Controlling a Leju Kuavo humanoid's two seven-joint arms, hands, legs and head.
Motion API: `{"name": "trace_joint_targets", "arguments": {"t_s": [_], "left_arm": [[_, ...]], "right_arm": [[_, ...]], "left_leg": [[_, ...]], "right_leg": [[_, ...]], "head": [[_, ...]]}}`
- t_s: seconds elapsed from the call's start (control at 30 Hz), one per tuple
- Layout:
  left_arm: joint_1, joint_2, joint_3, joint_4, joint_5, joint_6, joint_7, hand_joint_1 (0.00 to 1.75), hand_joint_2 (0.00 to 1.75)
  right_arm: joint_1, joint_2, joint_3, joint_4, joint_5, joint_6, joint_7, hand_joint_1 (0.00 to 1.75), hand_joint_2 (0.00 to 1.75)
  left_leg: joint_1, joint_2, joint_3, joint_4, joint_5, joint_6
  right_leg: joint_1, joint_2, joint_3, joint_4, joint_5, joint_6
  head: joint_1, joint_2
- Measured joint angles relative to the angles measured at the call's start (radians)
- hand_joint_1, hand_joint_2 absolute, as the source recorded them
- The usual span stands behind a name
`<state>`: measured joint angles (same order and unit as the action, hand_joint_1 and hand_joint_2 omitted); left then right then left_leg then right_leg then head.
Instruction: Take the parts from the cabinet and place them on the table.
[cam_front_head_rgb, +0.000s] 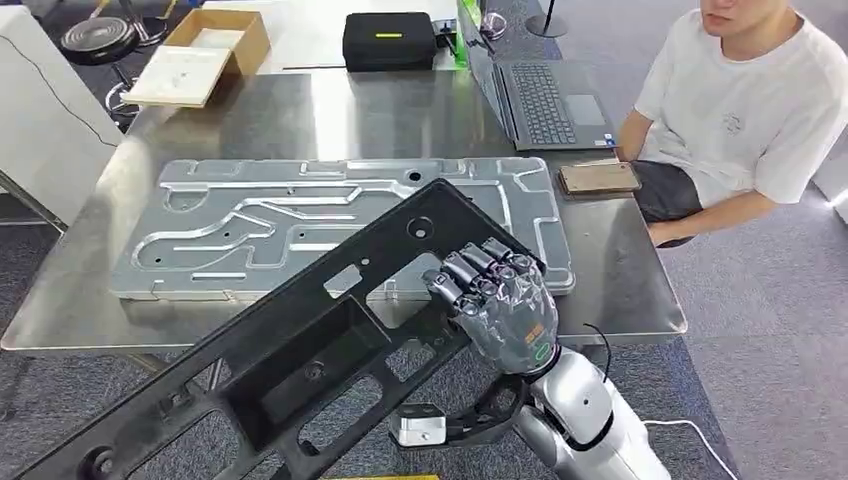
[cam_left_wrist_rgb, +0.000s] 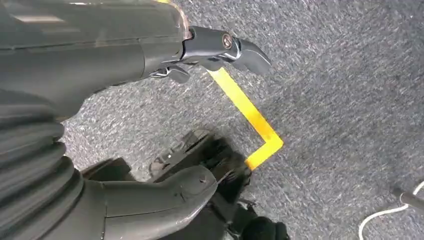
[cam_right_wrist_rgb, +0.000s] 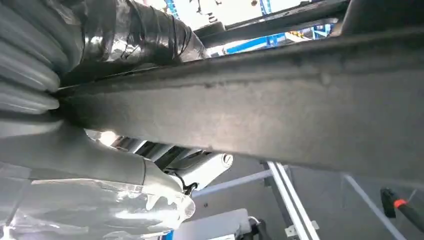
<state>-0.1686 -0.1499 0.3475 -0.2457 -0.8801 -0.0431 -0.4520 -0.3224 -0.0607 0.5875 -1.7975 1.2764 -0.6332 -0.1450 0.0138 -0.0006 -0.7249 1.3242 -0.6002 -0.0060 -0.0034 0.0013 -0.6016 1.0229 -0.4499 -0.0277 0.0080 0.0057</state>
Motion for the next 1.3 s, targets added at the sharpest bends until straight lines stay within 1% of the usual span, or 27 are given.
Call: {"name": "trace_joint_targets", "arguments": {"t_s": [0.03,0.07,0.13,0.17,0.3,0.33,0.37,0.4,0.47,0.5,0.53,0.57,0.63,0.67,0.7,0.8,0.83,0.87,0.9,0.97,1.0,1.03,1.07,1.13,1.17,1.2,1.3], "left_arm": [[0.001,0.0,0.0,0.0,0.0,0.0,0.0,0.0,1.75],[0.001,0.0,0.0,0.0,0.001,0.0,0.0,0.0,1.75],[0.0,0.001,0.0,0.0,0.001,0.0,0.0,0.0,1.75],[-0.001,0.001,0.0,0.0,0.001,0.0,0.0,0.0,1.75],[0.0,0.001,0.0,0.0,0.002,-0.001,0.0,0.0,1.75],[-0.001,0.0,0.0,0.0,0.002,-0.001,0.0,0.0,1.75],[-0.002,0.0,0.0,0.0,0.002,-0.001,-0.002,0.0,1.75],[-0.005,0.0,-0.001,0.0,0.003,-0.001,-0.002,0.0,1.75],[-0.005,0.0,-0.001,0.0,0.009,-0.002,-0.002,0.0,1.75],[-0.004,0.0,-0.001,0.0,0.01,-0.002,-0.002,0.0,1.75],[-0.004,0.0,-0.001,0.0,0.011,-0.002,-0.002,0.0,1.75],[-0.004,0.0,-0.001,0.0,0.011,-0.002,-0.002,0.0,1.75],[-0.004,0.0,-0.001,0.0,0.011,-0.003,-0.002,0.0,1.75],[-0.004,0.0,-0.001,0.0,0.012,-0.003,-0.002,0.0,1.75],[-0.006,0.0,-0.002,0.0,0.013,-0.003,-0.002,0.0,1.75],[-0.004,0.0,-0.002,0.0,0.015,-0.003,-0.003,0.0,1.75],[-0.006,0.0,-0.002,0.0,0.014,-0.003,-0.003,0.0,1.75],[-0.005,0.0,-0.002,0.0,0.015,-0.003,-0.003,0.0,1.75],[-0.006,0.0,-0.002,0.0,0.015,-0.002,-0.003,0.0,1.75],[-0.003,0.0,-0.002,0.0,0.015,-0.002,-0.003,0.0,1.75],[-0.001,0.0,-0.002,0.0,0.015,-0.001,-0.002,0.0,1.75],[0.002,0.0,-0.002,0.0,0.015,-0.001,-0.001,0.0,1.75],[0.003,0.0,-0.002,0.0,0.015,0.0,0.0,0.0,1.75],[0.001,0.0,-0.002,0.0,0.016,0.001,0.0,0.0,1.75],[0.001,0.001,-0.002,0.0,0.016,0.002,0.0,0.0,1.75],[-0.001,0.001,-0.002,0.0,0.016,0.002,0.001,0.0,1.75],[0.002,0.001,-0.003,0.0,0.016,0.002,0.002,0.0,1.75]], "right_arm": [[0.0,0.0,0.0,0.001,0.0,0.0,0.0,1.75,1.75],[0.0,0.0,0.0,0.001,0.0,0.0,0.0,1.75,1.75],[0.0,0.0,0.0,0.001,0.0,0.0,0.0,1.75,1.75],[0.0,0.0,0.0,0.001,0.0,0.0,0.0,1.75,1.75],[-0.001,0.0,0.0,0.001,0.0,0.0,0.0,1.75,1.75],[-0.001,0.0,0.0,0.0,0.0,-0.001,0.001,1.75,1.75],[-0.002,0.0,0.0,0.0,0.0,-0.001,0.001,1.75,1.75],[-0.004,0.0,0.0,0.0,0.0,-0.001,0.001,1.75,1.75],[-0.001,0.0,0.0,0.0,0.0,-0.001,0.003,1.75,1.75],[0.0,0.0,0.0,0.001,0.0,-0.001,0.003,1.75,1.75],[0.0,0.0,0.0,0.001,0.0,-0.001,0.003,1.75,1.75],[0.0,0.0,0.0,0.002,0.0,-0.001,0.003,1.75,1.75],[-0.001,0.0,0.0,0.001,0.0,-0.001,0.003,1.75,1.75],[-0.002,0.0,0.0,0.001,0.0,-0.001,0.003,1.75,1.75],[-0.003,0.0,0.0,0.001,0.0,-0.001,0.004,1.75,1.75],[-0.003,0.0,0.0,0.001,0.0,-0.001,0.007,1.75,1.75],[-0.002,0.0,0.0,0.0,0.0,-0.001,0.007,1.75,1.75],[-0.003,0.0,0.0,0.0,0.0,-0.001,0.007,1.75,1.75],[-0.005,0.0,0.0,0.0,0.0,-0.001,0.008,1.75,1.75],[-0.003,0.0,0.0,0.001,0.0,-0.001,0.008,1.75,1.75],[-0.003,0.0,0.0,0.001,0.0,-0.001,0.008,1.75,1.75],[-0.001,0.0,0.0,0.001,0.0,-0.001,0.008,1.75,1.75],[0.0,0.0,0.0,0.001,0.0,-0.002,0.008,1.75,1.75],[0.0,0.0,0.0,0.001,0.0,-0.002,0.008,1.75,1.75],[0.0,0.0,0.0,0.001,0.0,-0.002,0.008,1.75,1.75],[-0.001,0.0,0.0,0.002,0.0,-0.002,0.008,1.75,1.75],[0.001,0.0,0.0,0.001,0.0,-0.003,0.008,1.75,1.75]], "left_leg": [[0.0,0.0,0.002,-0.015,0.025,0.0],[0.0,0.0,0.026,-0.072,0.067,0.001],[0.0,0.0,0.102,-0.236,0.156,0.007],[-0.003,-0.001,0.117,-0.265,0.141,0.01],[-0.006,-0.004,0.121,-0.282,0.144,0.028],[0.001,-0.002,0.128,-0.292,0.149,0.036],[0.0,-0.003,0.132,-0.295,0.149,0.038],[0.0,-0.002,0.132,-0.295,0.148,0.046],[-0.001,-0.001,0.132,-0.295,0.146,0.048],[-0.001,-0.001,0.132,-0.295,0.145,0.048],[0.0,-0.002,0.133,-0.295,0.143,0.048],[0.0,-0.003,0.136,-0.295,0.142,0.047],[0.0,-0.004,0.147,-0.295,0.136,0.042],[0.0,-0.004,0.15,-0.295,0.133,0.038],[-0.006,-0.004,0.147,-0.291,0.129,0.032],[-0.002,-0.003,0.153,-0.302,0.129,0.014],[-0.004,-0.002,0.152,-0.3,0.122,0.006],[-0.001,-0.002,0.15,-0.278,0.11,0.005],[0.0,-0.002,0.124,-0.225,0.078,0.002],[0.0,-0.002,0.044,-0.073,0.014,-0.003],[0.0,-0.002,0.01,-0.016,0.001,-0.005],[0.0,-0.002,-0.003,-0.004,0.014,-0.006],[0.0,-0.002,0.007,-0.037,0.048,-0.006],[0.0,-0.002,0.075,-0.192,0.141,-0.002],[0.0,-0.002,0.104,-0.266,0.161,0.003],[-0.005,-0.003,0.117,-0.281,0.147,0.007],[-0.009,-0.006,0.113,-0.279,0.147,0.025]], "right_leg": [[0.0,0.001,0.001,0.003,-0.003,0.0],[0.0,0.003,0.003,0.006,-0.006,0.002],[0.0,0.005,0.007,0.015,-0.016,0.007],[0.005,0.005,0.006,0.021,-0.021,0.012],[0.007,0.005,0.004,0.02,-0.022,0.029],[0.004,0.005,0.003,0.027,-0.031,0.035],[0.002,0.003,-0.006,0.052,-0.046,0.041],[0.0,0.004,-0.039,0.117,-0.081,0.047],[-0.005,0.004,-0.12,0.265,-0.138,0.054],[-0.006,0.004,-0.148,0.307,-0.141,0.056],[-0.009,0.003,-0.152,0.303,-0.123,0.057],[-0.01,0.003,-0.136,0.26,-0.087,0.056],[-0.01,0.001,-0.055,0.091,0.008,0.05],[-0.009,-0.002,-0.027,0.031,0.01,0.044],[-0.001,-0.001,-0.022,0.015,0.005,0.041],[0.004,0.004,-0.023,0.017,0.003,0.028],[-0.007,0.004,-0.012,0.002,0.009,0.018],[-0.005,0.003,-0.003,-0.005,0.009,0.014],[-0.005,0.001,0.0,-0.006,0.007,0.005],[0.0,-0.001,0.002,-0.004,0.002,-0.002],[0.001,0.0,0.002,-0.002,0.0,-0.003],[0.001,0.001,0.003,0.0,-0.003,-0.003],[0.001,0.003,0.005,0.003,-0.007,-0.002],[0.001,0.005,0.012,0.012,-0.017,0.003],[0.0,0.005,0.013,0.016,-0.023,0.008],[0.008,0.006,0.007,0.026,-0.028,0.015],[0.005,0.006,0.009,0.017,-0.026,0.028]], "head": [[0.0,0.0],[0.0,0.0],[0.0,0.0],[0.0,0.0],[0.0,0.0],[0.0,0.0],[0.001,0.0],[0.0,0.0],[0.0,0.0],[0.001,0.0],[0.001,0.0],[0.001,0.0],[0.001,0.0],[0.001,0.0],[0.0,0.0],[0.0,0.0],[0.0,0.0],[0.001,0.0],[-0.002,0.0],[-0.001,0.0],[-0.001,0.0],[-0.001,0.0],[-0.001,0.0],[-0.001,0.0],[-0.001,0.0],[-0.001,0.0],[0.0,0.0]]}}
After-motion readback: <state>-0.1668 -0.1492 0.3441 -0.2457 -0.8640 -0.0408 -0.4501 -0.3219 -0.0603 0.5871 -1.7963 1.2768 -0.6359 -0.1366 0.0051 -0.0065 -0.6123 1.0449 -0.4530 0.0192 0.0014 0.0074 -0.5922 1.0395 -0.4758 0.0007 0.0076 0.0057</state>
